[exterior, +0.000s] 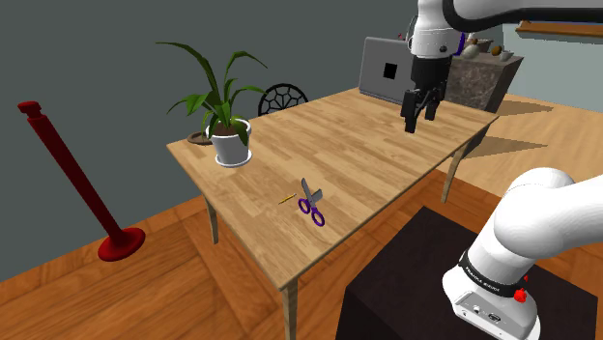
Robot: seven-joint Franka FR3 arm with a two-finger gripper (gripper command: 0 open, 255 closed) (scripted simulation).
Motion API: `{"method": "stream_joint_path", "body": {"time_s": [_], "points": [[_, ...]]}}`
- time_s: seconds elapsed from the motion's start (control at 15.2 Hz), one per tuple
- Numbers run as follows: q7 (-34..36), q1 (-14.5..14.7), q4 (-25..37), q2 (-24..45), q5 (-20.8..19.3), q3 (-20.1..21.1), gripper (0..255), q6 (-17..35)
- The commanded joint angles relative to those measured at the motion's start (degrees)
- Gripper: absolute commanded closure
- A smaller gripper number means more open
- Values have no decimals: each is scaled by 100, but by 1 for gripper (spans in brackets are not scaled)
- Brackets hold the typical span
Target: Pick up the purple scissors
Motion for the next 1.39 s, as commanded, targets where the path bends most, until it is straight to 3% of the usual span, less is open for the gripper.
{"method": "stream_joint_path", "body": {"time_s": [0.0, 0.66, 1.32], "points": [[0, 0, 0, 0, 0, 0, 0, 0], [713, 324, -1199, 518, 626, 693, 0, 2084], [1447, 541, -1548, 2096, 970, 1516, 0, 4419]]}}
